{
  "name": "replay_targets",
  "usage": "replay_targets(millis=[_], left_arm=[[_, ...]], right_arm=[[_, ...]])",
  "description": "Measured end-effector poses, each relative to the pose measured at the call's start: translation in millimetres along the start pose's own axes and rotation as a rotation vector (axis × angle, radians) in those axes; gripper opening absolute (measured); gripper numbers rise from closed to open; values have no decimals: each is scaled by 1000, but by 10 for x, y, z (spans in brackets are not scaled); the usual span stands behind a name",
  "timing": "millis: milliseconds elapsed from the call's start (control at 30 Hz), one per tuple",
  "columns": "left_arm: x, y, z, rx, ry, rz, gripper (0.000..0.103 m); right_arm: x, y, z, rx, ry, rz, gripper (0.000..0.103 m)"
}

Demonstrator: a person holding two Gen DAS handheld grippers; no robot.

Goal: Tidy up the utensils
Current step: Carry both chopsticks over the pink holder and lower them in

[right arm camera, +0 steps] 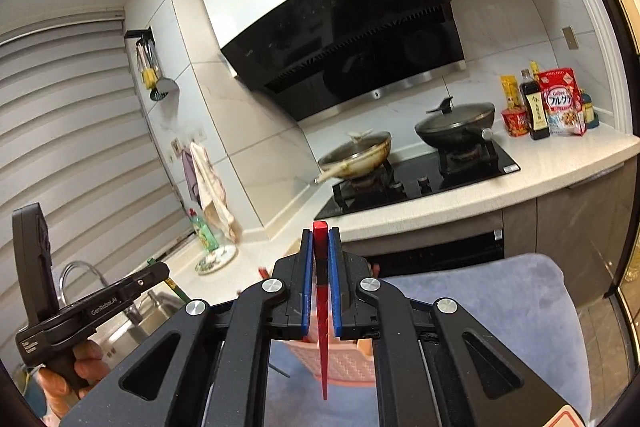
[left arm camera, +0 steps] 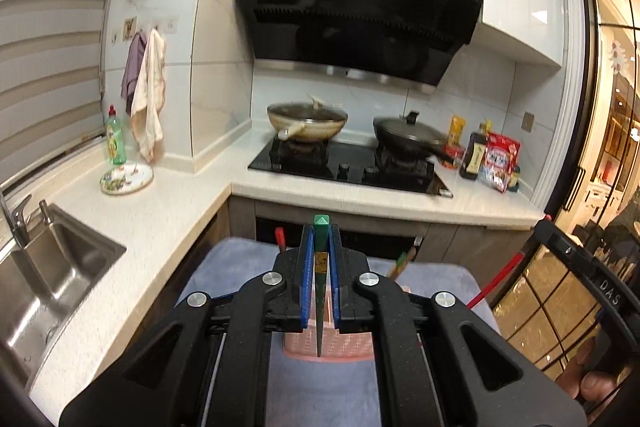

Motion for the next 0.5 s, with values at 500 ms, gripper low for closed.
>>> replay_targets(millis=[500], left_arm=[[-20, -370, -593, -73, -33, 8, 7]], right_arm=[[-199, -1, -799, 29, 36, 6, 7]])
Point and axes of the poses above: each gripper's, at about its wrist camera, not at the fingertips, and z roughly against the way its jaws point, x to its left, y to its underside, the point moved 10 cm from there along -z, roughly the way its jaws point, and after that the axes turned 7 degrees about -y, right-handed, at the moved point
